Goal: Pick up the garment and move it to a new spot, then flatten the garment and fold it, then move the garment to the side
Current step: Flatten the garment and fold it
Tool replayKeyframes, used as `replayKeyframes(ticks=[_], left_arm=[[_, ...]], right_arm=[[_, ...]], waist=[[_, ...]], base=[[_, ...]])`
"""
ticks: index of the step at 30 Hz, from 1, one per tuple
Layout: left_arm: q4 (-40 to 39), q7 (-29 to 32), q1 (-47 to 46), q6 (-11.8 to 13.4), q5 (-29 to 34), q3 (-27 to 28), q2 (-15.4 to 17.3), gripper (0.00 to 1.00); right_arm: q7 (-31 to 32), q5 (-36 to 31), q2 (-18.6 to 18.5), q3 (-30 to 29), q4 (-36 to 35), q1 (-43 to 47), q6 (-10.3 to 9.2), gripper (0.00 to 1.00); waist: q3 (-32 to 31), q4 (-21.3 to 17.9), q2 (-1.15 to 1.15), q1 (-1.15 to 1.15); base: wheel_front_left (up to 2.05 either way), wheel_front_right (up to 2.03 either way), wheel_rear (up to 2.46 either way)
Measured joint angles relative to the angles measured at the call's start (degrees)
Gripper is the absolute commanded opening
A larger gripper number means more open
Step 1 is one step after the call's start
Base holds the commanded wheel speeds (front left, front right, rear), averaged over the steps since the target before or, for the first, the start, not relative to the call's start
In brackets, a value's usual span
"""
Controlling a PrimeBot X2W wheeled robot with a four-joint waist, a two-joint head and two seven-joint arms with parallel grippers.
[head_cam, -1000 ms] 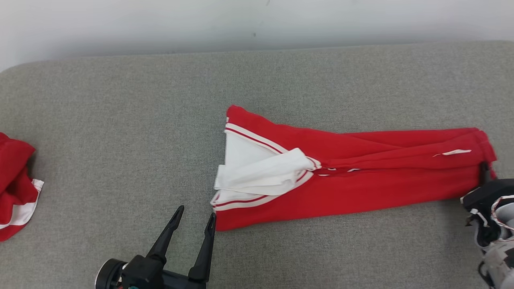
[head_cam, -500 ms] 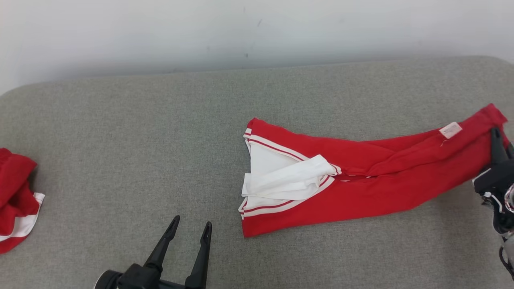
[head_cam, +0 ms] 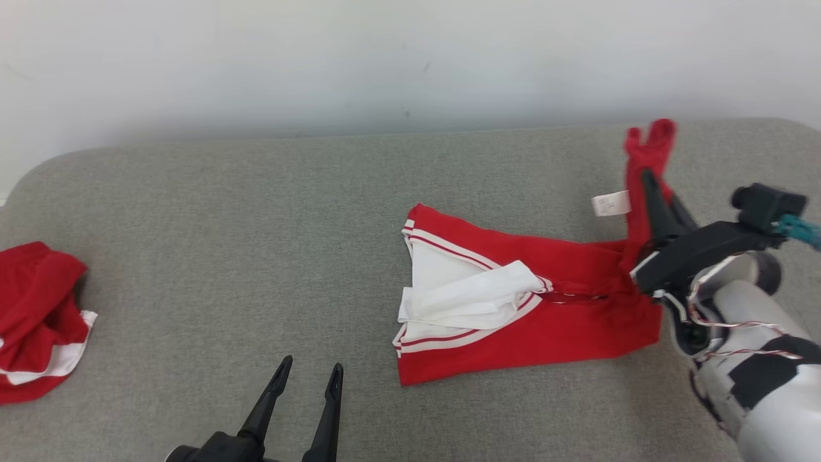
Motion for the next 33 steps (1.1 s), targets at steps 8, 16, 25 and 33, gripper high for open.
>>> replayKeyframes(ticks=[8, 16, 25, 33], left_arm=[[0.1, 0.0, 1.1, -0.9, 0.2, 1.2, -1.1, 1.00], [0.5, 0.0, 1.1, -2.1, 1.1, 1.8, -2.6, 1.00], [1.3, 0.0, 1.2, -3.1, 1.9, 2.9, -4.0, 1.00], [2.0, 0.0, 2.1, -4.0, 2.4, 4.3, -4.8, 1.00]], right_arm=[[1.0, -1.0, 7.7, 4.7, 0.1, 0.0, 0.00, 0.00], [0.9, -1.8, 14.3, 7.7, 4.9, -0.7, -0.01, 0.00], [1.2, -1.7, 17.9, 11.1, 10.9, -1.3, -0.01, 0.00], [1.2, 0.4, 19.3, 13.4, 10.9, -1.0, 0.00, 1.00]], waist=[[-0.6, 3.2, 0.00, 0.00], [0.1, 5.9, 0.00, 0.00], [1.3, 7.9, 0.00, 0.01], [0.8, 7.5, 0.00, 0.01]], base=[[0.00, 0.00, 0.00], [0.00, 0.00, 0.00], [0.00, 0.00, 0.00], [0.00, 0.00, 0.00]])
